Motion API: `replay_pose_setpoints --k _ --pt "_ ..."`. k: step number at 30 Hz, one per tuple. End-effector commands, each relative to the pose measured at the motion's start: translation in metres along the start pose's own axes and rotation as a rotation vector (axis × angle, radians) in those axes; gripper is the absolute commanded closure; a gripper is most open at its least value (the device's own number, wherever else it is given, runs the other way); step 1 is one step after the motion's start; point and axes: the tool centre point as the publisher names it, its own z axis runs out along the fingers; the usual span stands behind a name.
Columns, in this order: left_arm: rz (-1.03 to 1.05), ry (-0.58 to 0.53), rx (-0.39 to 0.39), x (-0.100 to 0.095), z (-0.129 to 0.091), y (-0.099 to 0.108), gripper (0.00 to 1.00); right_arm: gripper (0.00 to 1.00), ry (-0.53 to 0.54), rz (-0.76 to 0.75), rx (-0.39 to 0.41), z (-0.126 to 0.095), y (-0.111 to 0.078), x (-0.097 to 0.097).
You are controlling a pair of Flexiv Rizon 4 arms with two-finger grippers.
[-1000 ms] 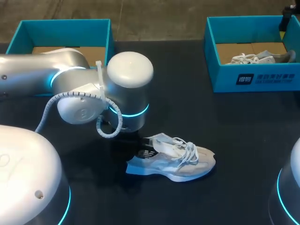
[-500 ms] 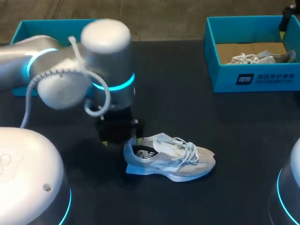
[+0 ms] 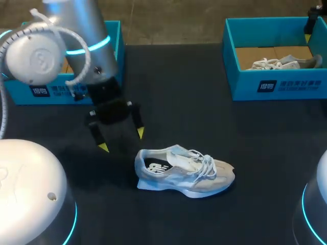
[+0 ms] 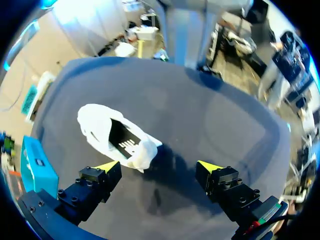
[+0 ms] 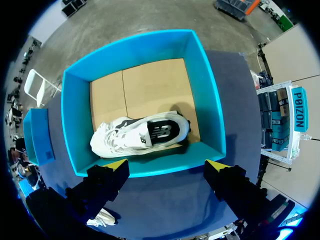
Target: Take the shoe out of the shoebox, open the shoe tongue, remove and reinsert the insole, then place the shoe into the shoebox
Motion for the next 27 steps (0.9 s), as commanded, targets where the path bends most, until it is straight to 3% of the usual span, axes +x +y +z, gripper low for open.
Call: replay_pose_setpoints --k 1,4,7,22,27 --pt "-0.04 -0.09 0.011 0.013 -0.009 -0.005 0.0 0.0 -0.001 0.001 0.0 0.0 0.0 0.0" --pt "-0.094 -0.127 0.024 0.018 -0.016 -0.013 0.0 0.0 -0.001 0.001 0.0 0.0 0.0 0.0" --pt "-0.105 -0.097 0.099 0.024 -0.018 -0.022 0.0 0.0 -0.001 0.001 0.0 0.0 0.0 0.0" --pt "-0.105 -0.097 0.099 0.024 -0.018 -0.022 0.0 0.0 -0.001 0.001 0.0 0.0 0.0 0.0" --pt "-0.419 -0.263 0.19 0.033 -0.019 -0.031 0.0 0.0 -0.001 0.001 0.0 0.0 0.0 0.0"
